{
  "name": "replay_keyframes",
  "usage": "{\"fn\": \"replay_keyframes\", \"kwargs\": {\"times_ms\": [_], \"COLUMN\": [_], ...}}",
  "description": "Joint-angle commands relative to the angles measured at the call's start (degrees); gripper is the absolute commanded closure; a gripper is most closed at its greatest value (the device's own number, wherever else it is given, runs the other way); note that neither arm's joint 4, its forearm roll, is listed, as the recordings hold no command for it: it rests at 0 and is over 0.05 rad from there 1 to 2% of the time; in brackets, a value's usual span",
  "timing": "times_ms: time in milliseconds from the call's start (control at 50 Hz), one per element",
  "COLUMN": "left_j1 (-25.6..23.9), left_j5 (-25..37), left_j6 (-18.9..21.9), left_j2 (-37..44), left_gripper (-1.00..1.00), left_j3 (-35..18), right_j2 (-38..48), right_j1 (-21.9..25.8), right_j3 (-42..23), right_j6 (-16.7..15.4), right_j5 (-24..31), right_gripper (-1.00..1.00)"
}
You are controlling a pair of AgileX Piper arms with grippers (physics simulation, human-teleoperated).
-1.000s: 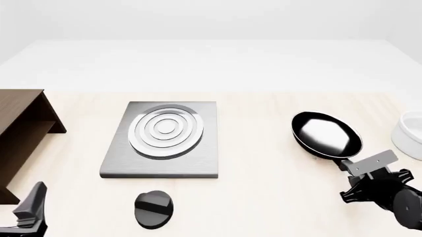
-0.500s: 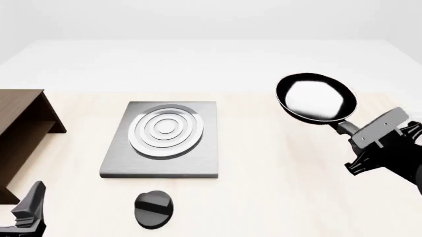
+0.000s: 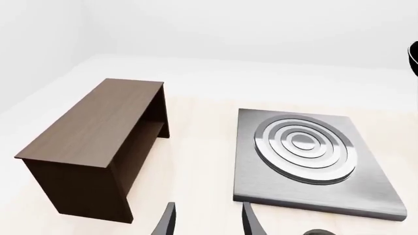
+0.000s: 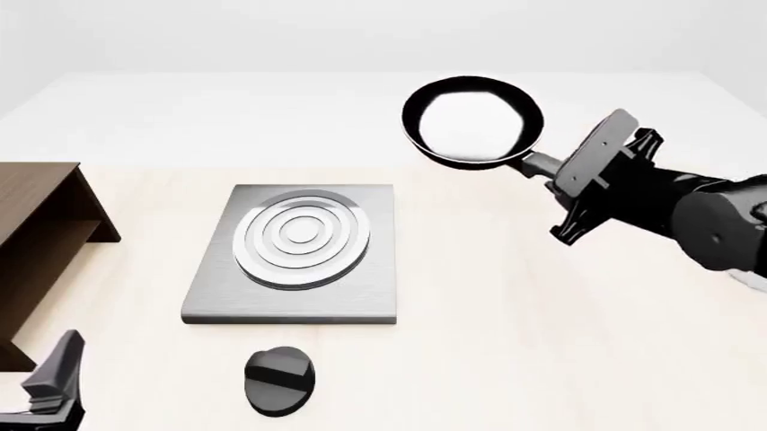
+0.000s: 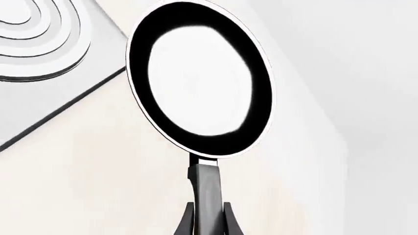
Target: Turn on the stove and put the frying pan on it.
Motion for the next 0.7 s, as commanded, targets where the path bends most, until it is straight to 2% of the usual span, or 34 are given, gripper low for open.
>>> {"fn": "replay_keyframes", "kwargs": {"times_ms": [20, 300, 500, 700], "left_j1": [-0.06, 0.22, 0.25, 0.34], "left_j5": [-0.92, -1.04, -1.24, -1.54], "left_j6": [-0.17, -0.82, -1.48, -1.57], "left_j2": [0.01, 0.01, 0.05, 0.13], "left_gripper": [-1.00, -1.00, -1.00, -1.00], "left_j3": [1.09, 1.47, 1.88, 2.09], "right_j2": [8.68, 19.04, 22.90, 25.82], "right_j1": [6.62, 15.90, 19.86, 22.76], "right_j3": [-11.75, -19.21, -17.65, -17.43], "right_j6": [1.80, 3.46, 3.80, 6.36], "right_j5": [-0.14, -1.34, -4.94, -6.62], "right_gripper": [1.00, 1.00, 1.00, 1.00]}}
